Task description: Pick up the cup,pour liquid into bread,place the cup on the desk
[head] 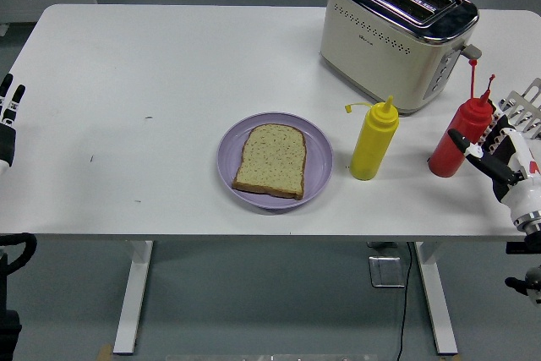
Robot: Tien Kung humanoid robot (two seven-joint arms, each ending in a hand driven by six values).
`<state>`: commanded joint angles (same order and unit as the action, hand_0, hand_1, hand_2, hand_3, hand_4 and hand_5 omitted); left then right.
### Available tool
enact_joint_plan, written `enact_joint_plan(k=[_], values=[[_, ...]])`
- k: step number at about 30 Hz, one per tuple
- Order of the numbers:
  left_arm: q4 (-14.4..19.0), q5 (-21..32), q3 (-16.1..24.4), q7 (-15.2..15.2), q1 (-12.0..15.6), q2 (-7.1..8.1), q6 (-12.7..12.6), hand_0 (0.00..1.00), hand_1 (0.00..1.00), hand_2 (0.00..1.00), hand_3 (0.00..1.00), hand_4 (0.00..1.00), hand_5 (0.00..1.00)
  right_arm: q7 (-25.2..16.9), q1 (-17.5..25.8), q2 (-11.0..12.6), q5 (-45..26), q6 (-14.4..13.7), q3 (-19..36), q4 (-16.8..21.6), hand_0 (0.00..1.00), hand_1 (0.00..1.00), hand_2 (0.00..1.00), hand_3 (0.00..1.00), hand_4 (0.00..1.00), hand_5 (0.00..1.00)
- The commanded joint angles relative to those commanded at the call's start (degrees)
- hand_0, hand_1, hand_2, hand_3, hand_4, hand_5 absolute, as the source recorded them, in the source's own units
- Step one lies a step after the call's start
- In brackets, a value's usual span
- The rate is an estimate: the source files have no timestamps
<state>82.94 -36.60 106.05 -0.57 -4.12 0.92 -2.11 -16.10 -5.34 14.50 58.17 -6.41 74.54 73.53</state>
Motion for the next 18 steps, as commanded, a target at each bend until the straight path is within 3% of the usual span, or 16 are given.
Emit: enact_joint_plan(k=[1, 7, 8, 13, 14, 18], values=[[0.00, 0.00, 0.00, 0.00, 0.00, 0.00, 0.00, 0.838, 0.857, 0.876, 0.766, 0.668, 0.998, -0.02, -0.06, -0.01, -0.08, -0.07, -0.09, -0.04, 0.957, 0.892, 0.945, 0.988, 0.918, 0.311], [-0.01, 0.01, 0.17, -0.01, -0.02, 0.00, -0.02, 0.838, 0.857, 0.876, 0.766, 0.668, 0.998, -0.27, -2.24, 0.06, -2.08, -2.93, -2.63, -1.00, 0.957, 0.892, 0.945, 0.988, 0.918, 0.311], [-0.01, 0.01, 0.20, -0.01, -0.03, -0.01, -0.02, 0.837, 0.857, 0.876, 0.766, 0.667, 0.998, -0.37, -2.80, 0.03, -2.55, -3.77, -3.27, -1.28, 0.921, 0.845, 0.857, 0.942, 0.913, 0.303], [-0.02, 0.01, 0.25, -0.02, -0.02, -0.03, -0.01, 0.837, 0.857, 0.876, 0.766, 0.667, 0.998, -1.02, -4.77, -0.26, -5.34, -6.68, -5.82, -2.60, 0.921, 0.845, 0.857, 0.942, 0.913, 0.303], [-0.02, 0.00, 0.24, -0.02, -0.02, -0.04, -0.01, 0.838, 0.857, 0.876, 0.766, 0.666, 0.998, -1.27, -5.13, -0.40, -5.90, -7.19, -6.33, -2.92, 0.886, 0.780, 0.746, 0.857, 0.906, 0.292], [-0.06, 0.02, 0.26, -0.05, 0.01, -0.07, -0.03, 0.838, 0.857, 0.876, 0.766, 0.666, 0.998, -2.14, -6.40, -0.95, -7.69, -9.26, -8.37, -4.03, 0.886, 0.780, 0.746, 0.857, 0.906, 0.292]])
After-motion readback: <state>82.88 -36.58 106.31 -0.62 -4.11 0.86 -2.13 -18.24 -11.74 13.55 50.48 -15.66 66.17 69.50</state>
